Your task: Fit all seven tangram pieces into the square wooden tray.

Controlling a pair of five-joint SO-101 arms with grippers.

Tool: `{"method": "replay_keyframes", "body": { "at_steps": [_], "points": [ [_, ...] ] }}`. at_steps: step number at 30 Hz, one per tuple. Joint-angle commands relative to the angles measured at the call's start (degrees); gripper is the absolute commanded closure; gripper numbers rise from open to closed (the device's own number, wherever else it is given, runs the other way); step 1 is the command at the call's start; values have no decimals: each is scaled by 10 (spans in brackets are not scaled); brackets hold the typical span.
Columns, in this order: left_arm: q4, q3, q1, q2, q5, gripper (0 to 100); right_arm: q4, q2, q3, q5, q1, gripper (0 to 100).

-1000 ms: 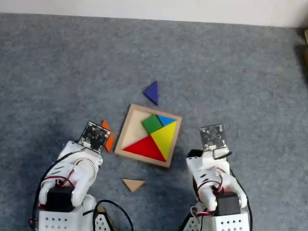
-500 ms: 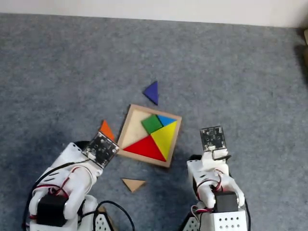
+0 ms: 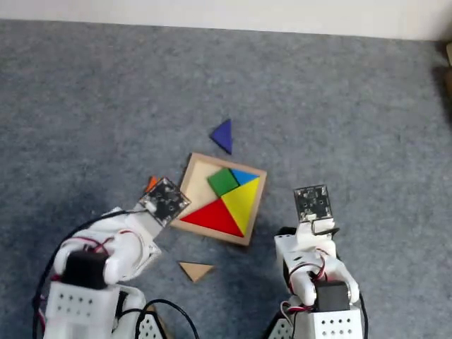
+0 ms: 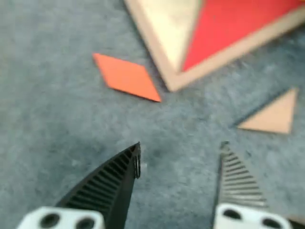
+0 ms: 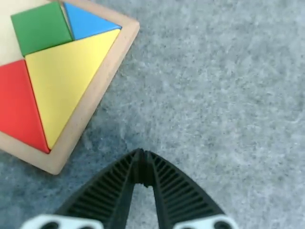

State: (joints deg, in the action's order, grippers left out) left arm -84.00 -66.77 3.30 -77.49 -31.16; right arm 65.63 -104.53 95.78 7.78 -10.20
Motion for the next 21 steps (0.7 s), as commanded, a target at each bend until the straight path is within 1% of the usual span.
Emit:
{"method": "replay_keyframes", "body": {
  "at_steps": [1,6,9,12,16,21],
  "points": [
    [4,29,71,57,-4,694,3,-1,59,-3,7,994],
    [11,29,172,102,-3,695,3,-1,59,-3,7,994],
    [13,30,217,145,-2,695,3,-1,59,-3,7,994],
    [44,29,233,198,8,695,3,-1,59,-3,7,994],
    [94,29,235,257,13,695,3,-1,59,-3,7,994],
    [140,29,236,298,11,695,3,-1,59,-3,7,994]
  ]
}}
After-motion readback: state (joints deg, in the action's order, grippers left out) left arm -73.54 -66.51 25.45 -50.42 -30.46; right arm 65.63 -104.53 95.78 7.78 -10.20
